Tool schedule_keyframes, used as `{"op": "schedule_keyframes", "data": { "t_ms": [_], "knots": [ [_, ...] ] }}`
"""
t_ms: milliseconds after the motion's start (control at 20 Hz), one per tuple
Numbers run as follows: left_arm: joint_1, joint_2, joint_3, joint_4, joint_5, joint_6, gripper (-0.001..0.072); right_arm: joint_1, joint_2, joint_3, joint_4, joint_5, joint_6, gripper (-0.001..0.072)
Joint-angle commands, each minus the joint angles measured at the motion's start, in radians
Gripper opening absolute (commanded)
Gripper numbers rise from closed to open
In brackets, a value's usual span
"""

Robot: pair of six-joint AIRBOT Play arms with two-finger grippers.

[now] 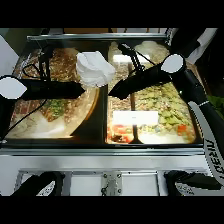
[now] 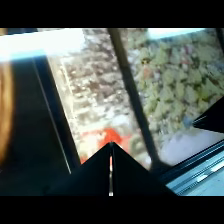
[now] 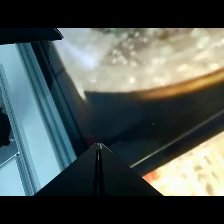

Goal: Fold the clothes and pants, and hang the long-sleeved shirts on hangers.

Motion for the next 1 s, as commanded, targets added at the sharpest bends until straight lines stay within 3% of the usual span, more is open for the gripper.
{"op": "schedule_keyframes", "data": {
  "t_ms": [0,350,400,450,500,750,950],
  "knots": [
    [0.001,0.0,0.0,0.0,0.0,-0.001,0.0017,0.001,-0.001,0.0,0.0,0.0,0.0,0.002],
    [0.001,-0.001,-0.001,0.001,0.023,0.0,0.0022,0.001,-0.001,0.0,0.0,0.0,0.0,0.002],
    [0.001,-0.006,0.0,0.001,0.053,0.006,0.0281,0.001,-0.001,0.0,0.0,0.0,0.0,0.002],
    [0.002,-0.021,0.006,0.008,0.084,0.008,0.0631,0.001,-0.001,0.0,0.0,0.0,0.0,0.002],
    [0.006,-0.052,0.024,0.018,0.115,0.008,0.0689,0.001,-0.001,0.0,0.0,0.0,0.0,0.002],
    [0.044,-0.353,0.223,0.169,0.282,0.008,0.0687,0.001,-0.001,0.0,0.0,0.0,0.0,0.002],
    [0.094,-0.637,0.381,0.164,0.396,0.006,0.0686,0.001,-0.001,0.0,0.0,0.0,0.0,0.002]
  ]
}}
